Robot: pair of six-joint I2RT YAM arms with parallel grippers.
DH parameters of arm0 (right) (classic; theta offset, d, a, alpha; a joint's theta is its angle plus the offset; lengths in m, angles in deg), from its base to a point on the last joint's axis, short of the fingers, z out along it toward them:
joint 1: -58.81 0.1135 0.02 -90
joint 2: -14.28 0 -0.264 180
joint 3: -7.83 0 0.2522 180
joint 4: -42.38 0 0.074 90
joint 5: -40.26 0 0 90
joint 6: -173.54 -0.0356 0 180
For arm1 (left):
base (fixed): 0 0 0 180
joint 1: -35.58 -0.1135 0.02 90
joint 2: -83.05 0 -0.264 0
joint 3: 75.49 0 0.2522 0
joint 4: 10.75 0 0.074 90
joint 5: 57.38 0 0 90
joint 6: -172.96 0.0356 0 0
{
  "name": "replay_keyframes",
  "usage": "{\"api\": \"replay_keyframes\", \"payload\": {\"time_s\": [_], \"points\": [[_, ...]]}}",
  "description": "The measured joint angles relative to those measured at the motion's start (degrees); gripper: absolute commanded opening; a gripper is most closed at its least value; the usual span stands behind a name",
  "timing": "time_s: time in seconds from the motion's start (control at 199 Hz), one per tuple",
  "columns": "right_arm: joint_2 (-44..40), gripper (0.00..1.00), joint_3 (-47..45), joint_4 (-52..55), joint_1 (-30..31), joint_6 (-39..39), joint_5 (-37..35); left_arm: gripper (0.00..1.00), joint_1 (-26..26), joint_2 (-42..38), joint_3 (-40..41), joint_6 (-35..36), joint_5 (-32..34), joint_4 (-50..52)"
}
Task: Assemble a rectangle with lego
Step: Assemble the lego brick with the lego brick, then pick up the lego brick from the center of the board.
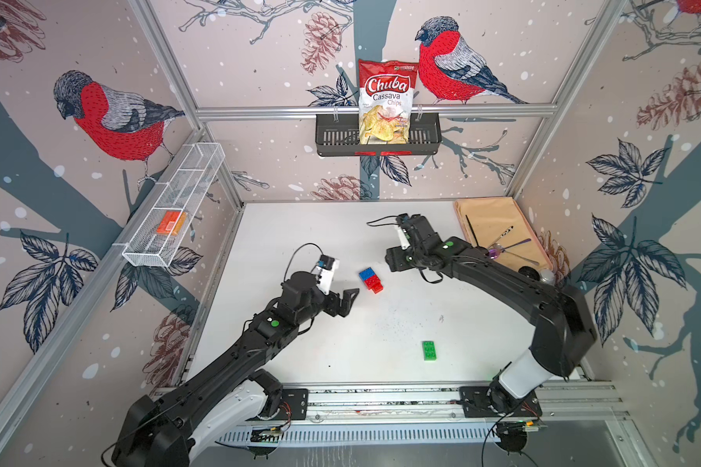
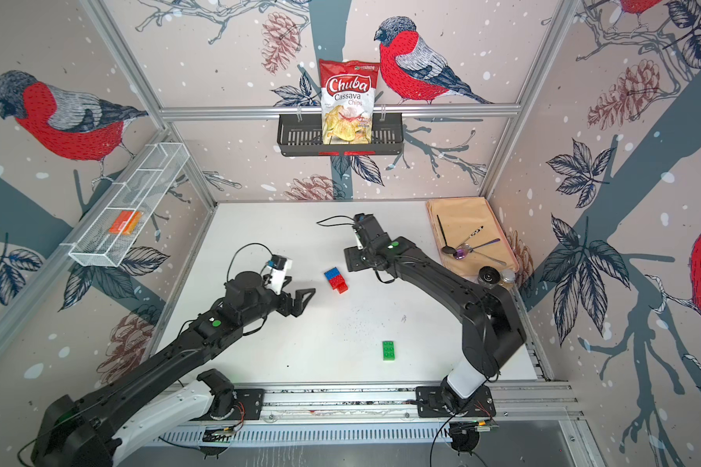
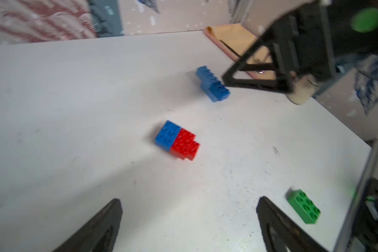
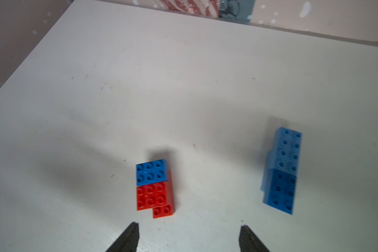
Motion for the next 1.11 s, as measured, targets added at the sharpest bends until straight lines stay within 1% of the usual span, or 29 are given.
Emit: {"api": "replay_keyframes", "payload": {"time_s": [0.045,0.141,0.241,0.327,0.407,0.507,0.703,0.754,0.854,0.98,1.105], "points": [[-2.73,0.75,-2.6,0.24,-2.93,-1.4,-0.11,0.96,5.05,1.92,-1.53,3.08,0.61,0.02],[-8.63,0.75,-8.39,0.33,-8.24,-3.15,0.68,0.96,13.9,7.56,-5.09,9.81,2.23,1.03],[-14.91,0.74,-14.32,-0.09,-14.43,-4.81,2.93,0.95,20.26,14.03,-8.74,16.81,3.06,2.67],[-20.02,0.73,-18.86,-1.09,-19.56,-5.75,5.05,0.94,23.76,19.93,-11.76,22.36,2.91,3.89],[-24.39,0.73,-22.64,-2.54,-23.45,-6.97,7.82,0.93,25.55,25.55,-14.88,27.15,2.43,4.79],[-27.67,0.72,-26.01,-4.15,-27.36,-7.63,10.67,0.89,26.84,33.2,-19.58,32.02,2.47,6.01],[-29.33,0.71,-28.33,-5.2,-33.24,-7.96,16.24,0.82,29.68,47.89,-30.95,37.57,2.97,10.51],[-29.33,0.71,-28.39,-5.2,-34.36,-7.06,17.49,0.82,30.36,51.01,-33.7,38.64,2.95,12.22],[-29.35,0.71,-28.57,-5.22,-35.85,-6.49,19.32,0.82,31.47,55.1,-36.94,39.95,2.67,14.62],[-29.94,0.7,-29.27,-5.44,-36.2,-6.05,20.55,0.81,32.39,58.29,-39.36,40.11,2.43,16.68],[-30.34,0.7,-29.83,-6.47,-36.28,-5.64,21.2,0.78,32.44,60.59,-41.24,39.47,1.66,17.0]]}}
